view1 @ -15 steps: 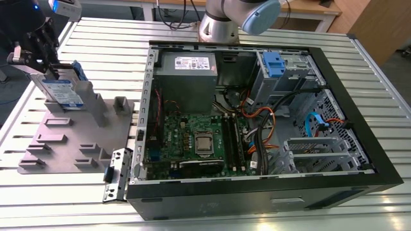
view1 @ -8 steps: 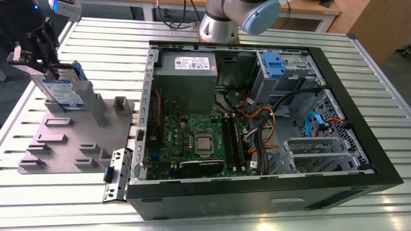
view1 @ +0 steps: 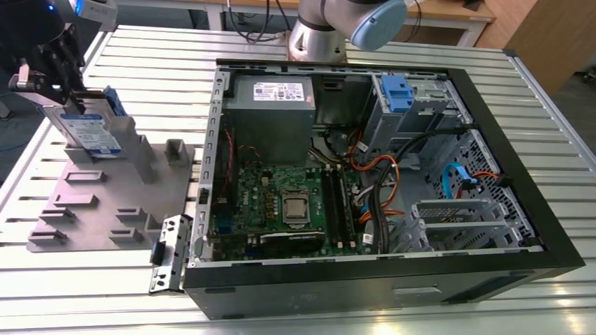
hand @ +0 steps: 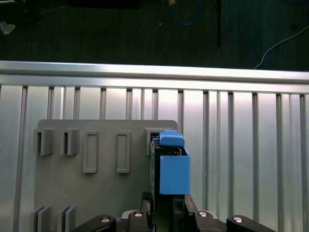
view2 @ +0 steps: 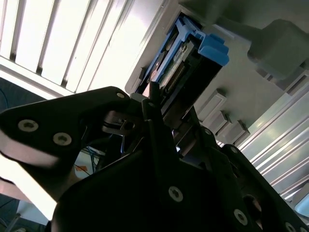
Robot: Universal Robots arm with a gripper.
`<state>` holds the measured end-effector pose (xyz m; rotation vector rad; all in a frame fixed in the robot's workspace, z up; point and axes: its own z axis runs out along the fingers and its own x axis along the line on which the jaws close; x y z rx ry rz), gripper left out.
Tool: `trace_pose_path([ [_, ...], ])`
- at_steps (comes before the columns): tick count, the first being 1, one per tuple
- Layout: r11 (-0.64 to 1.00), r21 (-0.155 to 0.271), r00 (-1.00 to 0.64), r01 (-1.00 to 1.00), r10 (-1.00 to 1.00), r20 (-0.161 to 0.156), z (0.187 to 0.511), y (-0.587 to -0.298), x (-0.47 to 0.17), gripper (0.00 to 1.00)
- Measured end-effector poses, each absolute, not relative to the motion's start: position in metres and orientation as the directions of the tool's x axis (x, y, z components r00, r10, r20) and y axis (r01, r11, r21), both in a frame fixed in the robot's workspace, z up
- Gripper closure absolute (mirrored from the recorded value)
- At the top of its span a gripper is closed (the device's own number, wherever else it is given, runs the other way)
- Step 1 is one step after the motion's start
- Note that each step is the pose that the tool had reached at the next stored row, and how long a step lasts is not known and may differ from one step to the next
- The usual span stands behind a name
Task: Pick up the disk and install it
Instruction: 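Pick up the disk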
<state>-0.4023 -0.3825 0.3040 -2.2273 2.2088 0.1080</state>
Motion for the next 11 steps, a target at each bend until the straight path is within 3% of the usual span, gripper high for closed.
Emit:
trace_pose_path([
  [11,-0.010,0.046,0.007,-0.999,-0.999,-0.051,0.3090,-0.3825,-0.4023,0.65],
])
